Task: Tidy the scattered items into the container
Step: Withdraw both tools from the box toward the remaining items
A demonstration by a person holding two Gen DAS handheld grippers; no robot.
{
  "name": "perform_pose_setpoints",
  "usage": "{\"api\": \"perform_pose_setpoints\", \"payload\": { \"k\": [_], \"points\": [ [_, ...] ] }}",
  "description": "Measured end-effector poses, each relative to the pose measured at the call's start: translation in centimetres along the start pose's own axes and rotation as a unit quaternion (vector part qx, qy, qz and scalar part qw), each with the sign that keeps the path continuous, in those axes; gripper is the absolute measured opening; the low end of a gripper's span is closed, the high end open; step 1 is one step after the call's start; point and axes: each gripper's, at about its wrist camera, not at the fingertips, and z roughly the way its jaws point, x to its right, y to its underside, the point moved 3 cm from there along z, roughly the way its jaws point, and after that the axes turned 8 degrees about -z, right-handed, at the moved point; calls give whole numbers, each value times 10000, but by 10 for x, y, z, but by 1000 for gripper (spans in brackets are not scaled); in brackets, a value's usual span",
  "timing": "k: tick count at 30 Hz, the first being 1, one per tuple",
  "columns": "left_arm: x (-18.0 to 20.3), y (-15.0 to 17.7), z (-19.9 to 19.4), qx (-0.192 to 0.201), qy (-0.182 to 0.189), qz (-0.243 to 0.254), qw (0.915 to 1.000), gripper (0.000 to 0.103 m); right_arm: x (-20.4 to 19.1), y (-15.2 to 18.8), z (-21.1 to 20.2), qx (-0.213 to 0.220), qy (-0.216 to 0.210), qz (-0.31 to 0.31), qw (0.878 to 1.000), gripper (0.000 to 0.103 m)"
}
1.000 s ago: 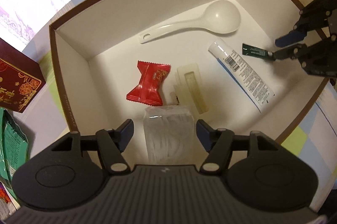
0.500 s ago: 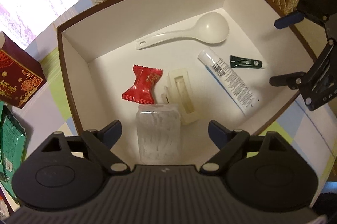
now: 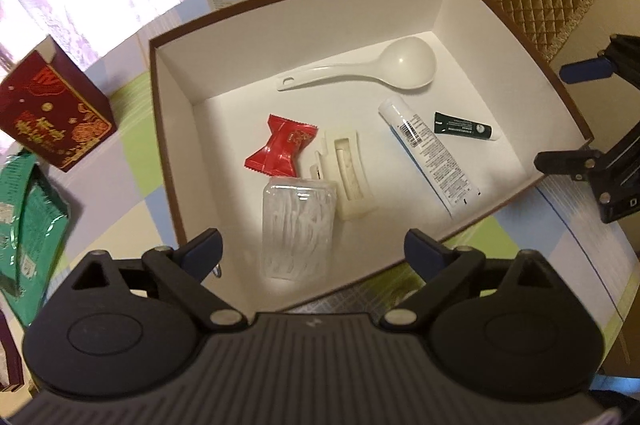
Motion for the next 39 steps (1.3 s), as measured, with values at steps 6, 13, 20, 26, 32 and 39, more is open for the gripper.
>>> {"api": "perform_pose_setpoints", "payload": {
  "k": [6,13,20,26,32,39],
  "points": [
    [5,18,-18,135,-106,-34,9998,96,-6,9,-20,220,-21,360,9991,101],
    [9,36,-40,311,-249,-102,9992,96,-18,14,-39,461,-49,466,9978,101],
    [12,52,-65,602,-388,-130,9973,97,-29,18,-53,639,-3,580,9963,101],
    [15,69,-82,757,-497,-153,9958,98,-37,22,-64,774,102,699,9945,101],
    [18,84,-94,859,-497,-223,9948,98,-48,24,-77,886,58,840,9925,101],
    [18,100,-106,959,-498,-313,9937,98,-62,28,-86,962,54,865,9916,101]
  ]
}}
